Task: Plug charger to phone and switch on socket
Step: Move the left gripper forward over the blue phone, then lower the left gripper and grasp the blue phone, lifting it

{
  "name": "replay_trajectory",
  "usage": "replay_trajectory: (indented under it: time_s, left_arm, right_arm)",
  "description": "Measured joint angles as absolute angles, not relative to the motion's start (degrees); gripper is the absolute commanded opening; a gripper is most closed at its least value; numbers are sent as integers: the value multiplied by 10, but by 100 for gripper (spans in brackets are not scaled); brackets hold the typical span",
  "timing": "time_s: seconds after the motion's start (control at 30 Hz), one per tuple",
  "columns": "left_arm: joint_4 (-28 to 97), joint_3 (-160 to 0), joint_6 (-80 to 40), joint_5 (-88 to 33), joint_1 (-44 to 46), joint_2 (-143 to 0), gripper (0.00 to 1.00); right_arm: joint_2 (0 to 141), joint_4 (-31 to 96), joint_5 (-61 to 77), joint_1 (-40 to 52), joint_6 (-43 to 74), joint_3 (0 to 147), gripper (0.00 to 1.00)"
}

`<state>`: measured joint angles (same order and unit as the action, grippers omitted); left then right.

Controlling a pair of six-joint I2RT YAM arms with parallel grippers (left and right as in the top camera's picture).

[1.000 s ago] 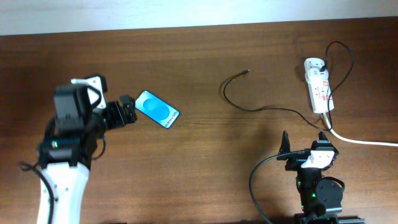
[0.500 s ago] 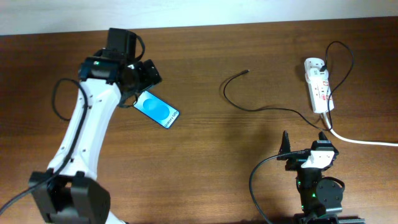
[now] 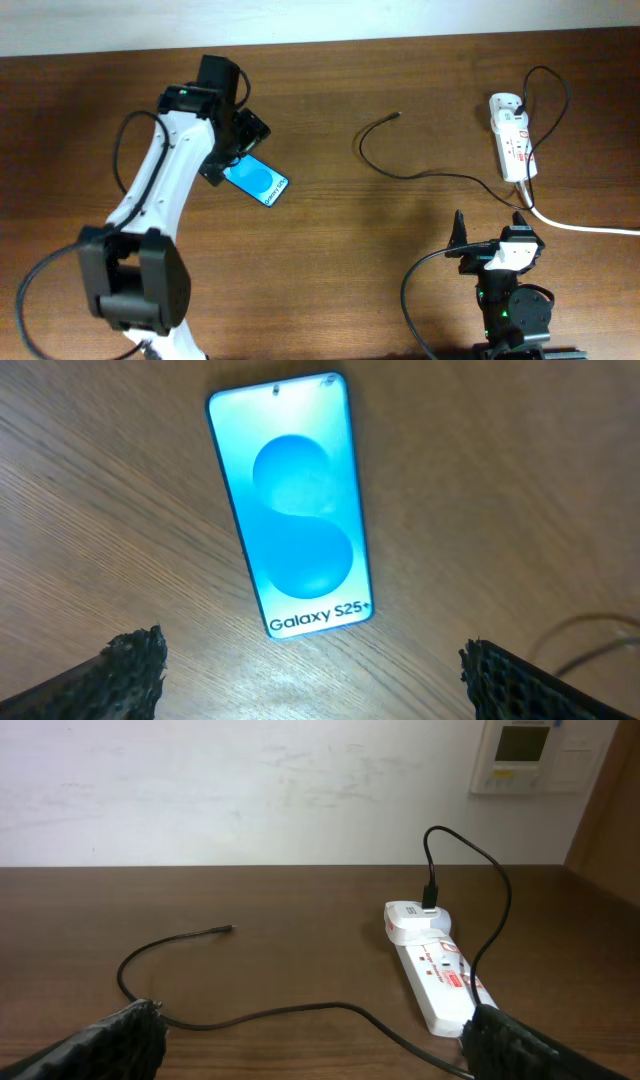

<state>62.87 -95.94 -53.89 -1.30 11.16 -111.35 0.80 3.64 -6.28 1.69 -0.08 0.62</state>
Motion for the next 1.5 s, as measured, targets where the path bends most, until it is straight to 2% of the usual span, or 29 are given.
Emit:
replay_trajectory:
  time_s: [0.33,0.93,1.07,1.17,1.27,1.37,1.43,1.5]
  left_arm:
    - [626,-960,-614,-37,108,-1183,99]
    - [585,-961,-611,-63,102,-1275,100]
    - [585,-965,-612,-71,90,-1279,87]
    - [585,-967,-611,-73,85,-1280,83]
    - [586,-968,-610,-77,85,-1280,69]
    - [587,-969,-609,-80,84,-1280,65]
    - [587,-969,-609,-81,84,-1280,58]
    - [587,-969,-605,-83,84,-1280,55]
  right_arm:
    - [8,36,-63,17,-1,6,98]
    - [8,36,-63,17,0,6,98]
    - [8,36,-63,17,0,6,98]
    - [8,36,-63,17,-1,6,98]
    - [8,36,-63,17,-1,6,98]
    - [8,36,-63,17,0,6,98]
    - [8,36,-63,17,0,6,98]
    - [8,36,-63,17,0,6,98]
